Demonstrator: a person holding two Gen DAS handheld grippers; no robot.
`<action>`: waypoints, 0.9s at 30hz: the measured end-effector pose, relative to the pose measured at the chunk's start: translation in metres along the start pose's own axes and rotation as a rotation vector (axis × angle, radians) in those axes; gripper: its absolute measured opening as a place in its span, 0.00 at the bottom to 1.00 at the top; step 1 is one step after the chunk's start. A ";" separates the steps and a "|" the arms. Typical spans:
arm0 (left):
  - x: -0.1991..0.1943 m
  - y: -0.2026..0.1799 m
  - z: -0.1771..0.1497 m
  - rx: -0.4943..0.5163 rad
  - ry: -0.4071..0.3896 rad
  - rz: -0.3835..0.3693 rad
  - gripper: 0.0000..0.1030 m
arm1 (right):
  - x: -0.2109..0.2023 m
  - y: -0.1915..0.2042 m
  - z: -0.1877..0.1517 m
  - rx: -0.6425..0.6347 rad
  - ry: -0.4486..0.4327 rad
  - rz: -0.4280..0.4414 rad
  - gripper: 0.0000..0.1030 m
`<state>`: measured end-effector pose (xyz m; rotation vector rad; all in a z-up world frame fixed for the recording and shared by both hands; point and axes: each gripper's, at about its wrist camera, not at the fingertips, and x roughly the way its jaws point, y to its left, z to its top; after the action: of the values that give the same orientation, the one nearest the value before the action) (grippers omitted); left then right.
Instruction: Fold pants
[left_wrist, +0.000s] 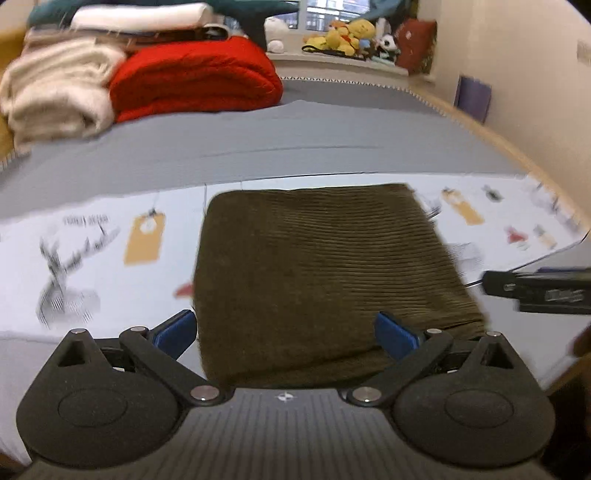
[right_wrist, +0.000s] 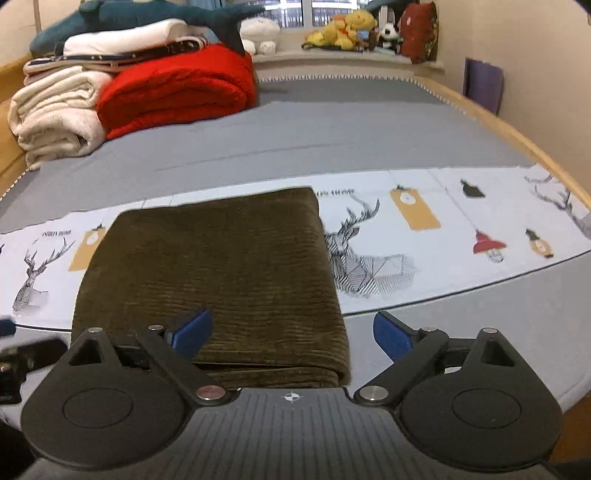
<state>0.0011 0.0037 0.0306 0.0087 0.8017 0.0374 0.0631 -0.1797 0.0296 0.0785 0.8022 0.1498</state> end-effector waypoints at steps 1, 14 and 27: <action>0.008 0.001 0.001 -0.002 0.009 0.008 1.00 | 0.002 0.002 -0.001 -0.003 0.006 0.004 0.92; 0.037 0.007 0.004 -0.089 0.102 -0.036 1.00 | 0.010 0.009 -0.004 -0.057 0.015 -0.039 0.92; 0.037 0.009 -0.001 -0.075 0.114 -0.039 1.00 | 0.014 0.018 -0.004 -0.077 0.032 -0.025 0.92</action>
<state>0.0258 0.0137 0.0037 -0.0802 0.9139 0.0316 0.0681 -0.1597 0.0197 -0.0065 0.8286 0.1580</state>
